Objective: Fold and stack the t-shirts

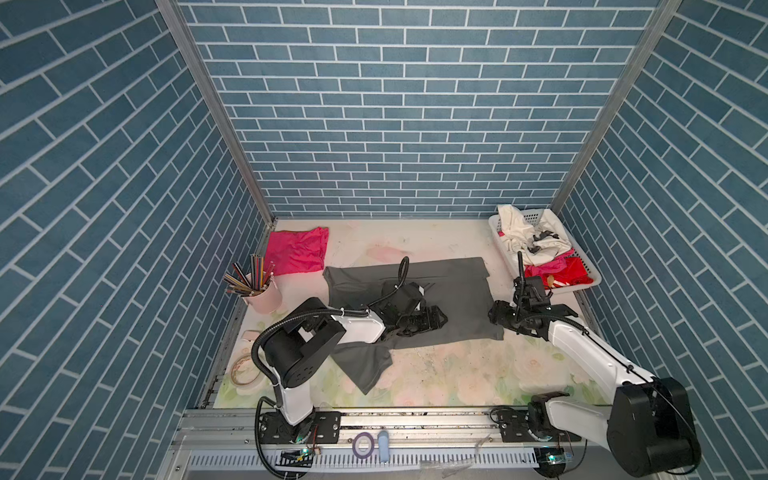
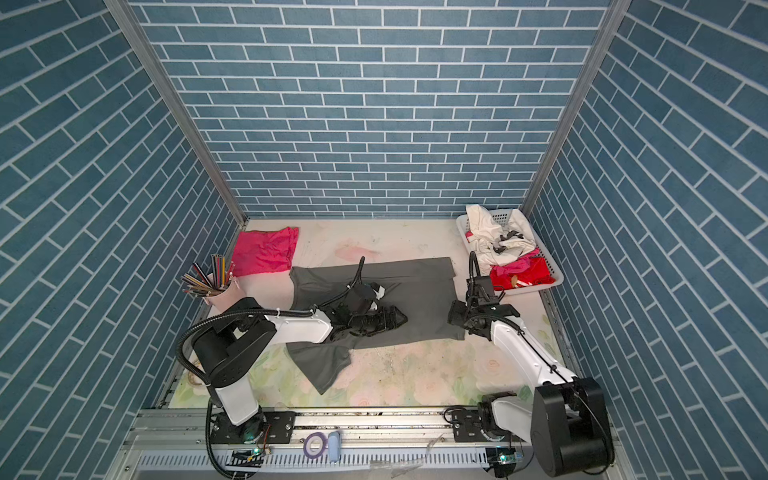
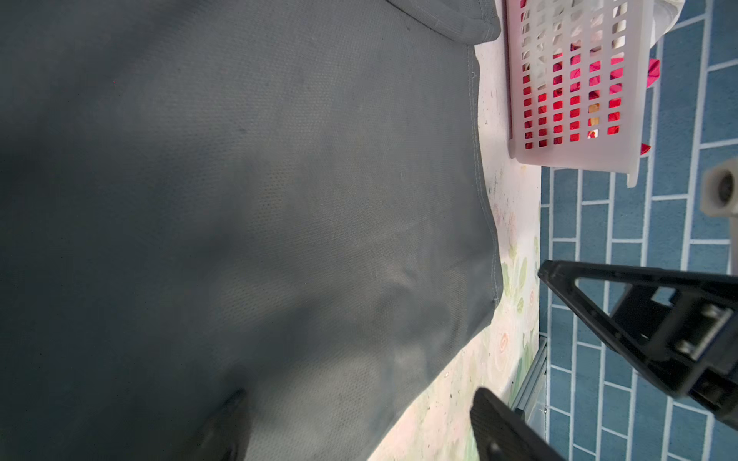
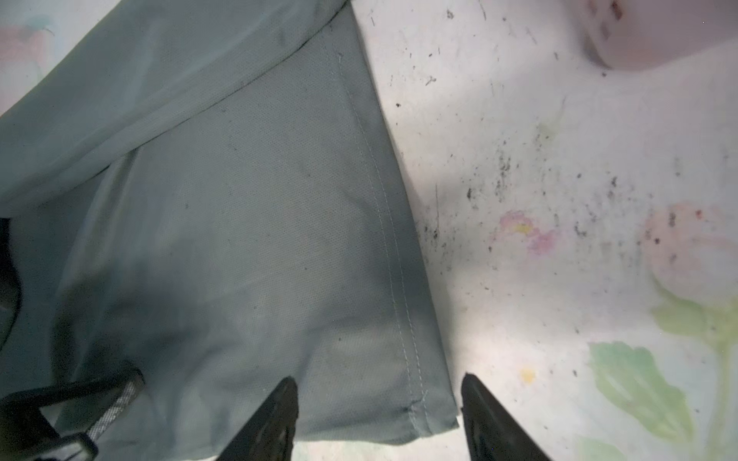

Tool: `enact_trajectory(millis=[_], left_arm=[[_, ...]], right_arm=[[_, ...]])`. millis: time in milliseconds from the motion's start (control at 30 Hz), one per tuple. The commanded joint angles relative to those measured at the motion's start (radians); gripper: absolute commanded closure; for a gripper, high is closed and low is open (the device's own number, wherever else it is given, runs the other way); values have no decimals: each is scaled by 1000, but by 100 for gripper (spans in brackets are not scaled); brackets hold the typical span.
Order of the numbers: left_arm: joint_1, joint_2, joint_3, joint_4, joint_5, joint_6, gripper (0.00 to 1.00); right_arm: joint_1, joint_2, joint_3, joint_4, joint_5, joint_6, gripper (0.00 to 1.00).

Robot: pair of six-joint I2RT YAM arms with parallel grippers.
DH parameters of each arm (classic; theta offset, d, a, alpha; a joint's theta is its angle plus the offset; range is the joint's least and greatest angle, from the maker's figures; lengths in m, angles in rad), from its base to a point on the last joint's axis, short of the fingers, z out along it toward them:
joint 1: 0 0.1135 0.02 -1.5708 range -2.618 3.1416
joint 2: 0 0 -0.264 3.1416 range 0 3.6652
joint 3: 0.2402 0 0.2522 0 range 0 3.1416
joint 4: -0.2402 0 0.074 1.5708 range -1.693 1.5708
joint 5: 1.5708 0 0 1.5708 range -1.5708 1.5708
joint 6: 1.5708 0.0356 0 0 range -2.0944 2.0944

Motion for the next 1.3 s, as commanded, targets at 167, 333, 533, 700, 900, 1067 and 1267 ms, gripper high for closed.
enact_trajectory(millis=[167, 333, 533, 700, 900, 1067, 1267], left_arm=[[17, 13, -8, -85, -43, 32, 12], [18, 4, -14, -87, -41, 36, 12], [18, -3, -11, -93, -47, 40, 12], [20, -19, -14, -98, -54, 37, 12], [21, -24, -14, -107, -54, 40, 12], [26, -27, -16, -107, -56, 39, 12], [26, -32, -17, -95, -52, 31, 12]], right_arm=[[-10, -98, -184, 35, -32, 191, 30], [-45, -150, -264, 62, -66, 268, 36], [-68, -217, -377, 191, -127, 410, 43], [-70, -221, -437, 269, -184, 524, 47], [-71, -237, -509, 343, -199, 650, 56], [-70, -314, -464, 200, -99, 634, 46], [-67, -357, -461, 161, -164, 716, 30]])
